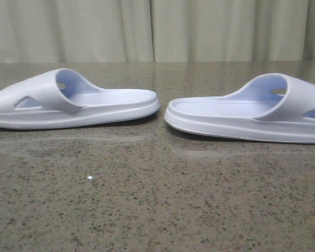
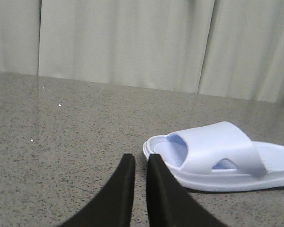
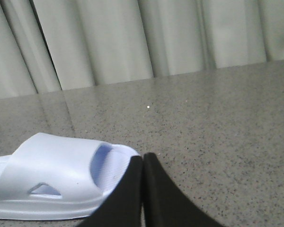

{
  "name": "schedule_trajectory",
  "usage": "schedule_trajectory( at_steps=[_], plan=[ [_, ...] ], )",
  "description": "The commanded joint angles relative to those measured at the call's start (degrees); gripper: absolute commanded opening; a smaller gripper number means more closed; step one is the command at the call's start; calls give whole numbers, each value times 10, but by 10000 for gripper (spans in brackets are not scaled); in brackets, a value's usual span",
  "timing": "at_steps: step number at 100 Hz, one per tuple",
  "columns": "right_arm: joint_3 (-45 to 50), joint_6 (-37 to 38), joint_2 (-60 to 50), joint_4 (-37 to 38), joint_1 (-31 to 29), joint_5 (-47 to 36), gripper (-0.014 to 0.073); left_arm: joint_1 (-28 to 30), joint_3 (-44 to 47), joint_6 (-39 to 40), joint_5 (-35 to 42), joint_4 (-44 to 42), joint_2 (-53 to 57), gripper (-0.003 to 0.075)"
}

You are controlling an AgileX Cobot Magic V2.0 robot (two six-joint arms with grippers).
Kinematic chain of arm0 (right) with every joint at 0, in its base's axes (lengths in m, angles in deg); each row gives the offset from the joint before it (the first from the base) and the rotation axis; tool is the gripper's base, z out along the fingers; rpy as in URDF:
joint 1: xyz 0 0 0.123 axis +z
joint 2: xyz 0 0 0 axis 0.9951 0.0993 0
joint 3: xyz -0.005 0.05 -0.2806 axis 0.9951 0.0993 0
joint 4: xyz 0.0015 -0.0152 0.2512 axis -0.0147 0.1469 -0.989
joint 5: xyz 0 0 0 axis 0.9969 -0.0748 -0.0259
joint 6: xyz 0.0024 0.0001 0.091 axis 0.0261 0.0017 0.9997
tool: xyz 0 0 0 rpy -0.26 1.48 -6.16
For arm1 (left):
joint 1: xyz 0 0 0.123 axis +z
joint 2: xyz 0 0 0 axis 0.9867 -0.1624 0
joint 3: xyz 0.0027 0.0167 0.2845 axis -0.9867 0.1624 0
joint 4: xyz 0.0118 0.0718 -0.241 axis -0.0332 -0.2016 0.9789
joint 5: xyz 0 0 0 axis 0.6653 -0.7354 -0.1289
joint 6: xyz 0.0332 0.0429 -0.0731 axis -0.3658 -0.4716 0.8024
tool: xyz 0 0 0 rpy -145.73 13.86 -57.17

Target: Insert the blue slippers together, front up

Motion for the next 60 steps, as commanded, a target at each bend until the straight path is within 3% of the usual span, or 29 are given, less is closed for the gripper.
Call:
schedule_trajectory(
  at_steps=[1, 26, 42, 60],
  plan=[
    [-50, -4, -7, -5, -3, -2, -106, 1, -10, 5, 42, 61, 16, 15],
    [-164, -4, 66, -19, -3, 62, -106, 1, -99, 5, 9, 113, -41, 15],
    [-268, -4, 147, -74, -3, 105, -106, 1, -189, 10, -17, 113, -143, 15],
    [-383, -4, 243, -85, -3, 187, -106, 1, -307, 10, -79, 93, -276, 15]
  ],
)
